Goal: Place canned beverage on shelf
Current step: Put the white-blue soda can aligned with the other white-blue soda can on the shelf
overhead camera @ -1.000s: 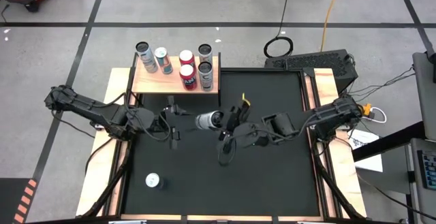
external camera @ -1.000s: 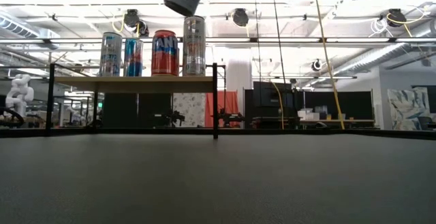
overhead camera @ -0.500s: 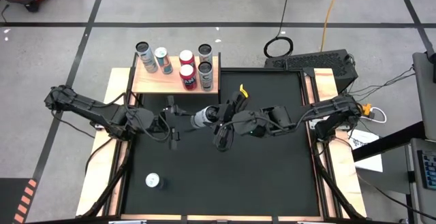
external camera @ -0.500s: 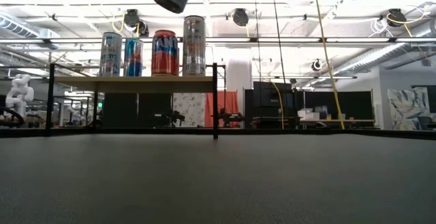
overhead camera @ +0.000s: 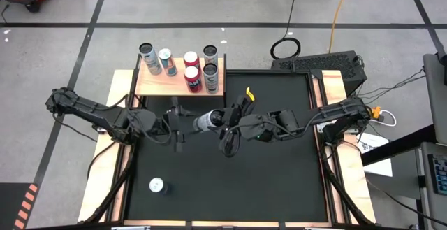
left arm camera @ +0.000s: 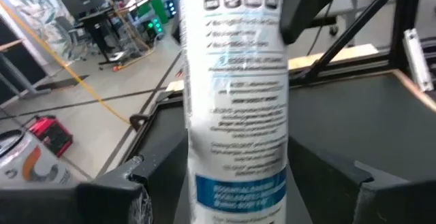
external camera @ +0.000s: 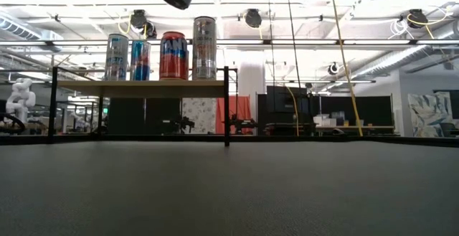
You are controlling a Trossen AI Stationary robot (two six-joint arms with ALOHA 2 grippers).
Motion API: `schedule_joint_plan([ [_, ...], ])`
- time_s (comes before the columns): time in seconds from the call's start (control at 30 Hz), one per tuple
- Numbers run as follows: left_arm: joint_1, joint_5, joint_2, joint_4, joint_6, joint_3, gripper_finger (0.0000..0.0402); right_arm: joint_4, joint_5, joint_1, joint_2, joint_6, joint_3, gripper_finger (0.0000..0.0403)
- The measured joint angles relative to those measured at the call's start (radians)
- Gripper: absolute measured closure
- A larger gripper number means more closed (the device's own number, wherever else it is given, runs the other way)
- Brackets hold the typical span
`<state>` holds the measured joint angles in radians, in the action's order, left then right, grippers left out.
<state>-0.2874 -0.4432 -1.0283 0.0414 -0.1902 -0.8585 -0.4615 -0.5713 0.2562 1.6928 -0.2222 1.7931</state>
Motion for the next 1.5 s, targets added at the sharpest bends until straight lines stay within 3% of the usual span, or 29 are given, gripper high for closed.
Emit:
schedule_joint_plan([
  [0.27, 0.012, 0.052, 0.0, -0.01, 0.051, 0.0, 0.0147, 0.042, 0.052, -0.001, 0.0, 0.028, 0.0, 0.018],
  [0.9, 0.066, 0.134, -0.036, -0.022, 0.086, 0.0, 0.0147, 0.087, 0.053, -0.026, 0.025, 0.052, 0.0, 0.0181],
  [1.5, 0.065, 0.12, -0.062, -0.023, 0.079, 0.0, 0.0147, 0.072, 0.055, -0.027, 0.034, 0.051, 0.0, 0.0182],
])
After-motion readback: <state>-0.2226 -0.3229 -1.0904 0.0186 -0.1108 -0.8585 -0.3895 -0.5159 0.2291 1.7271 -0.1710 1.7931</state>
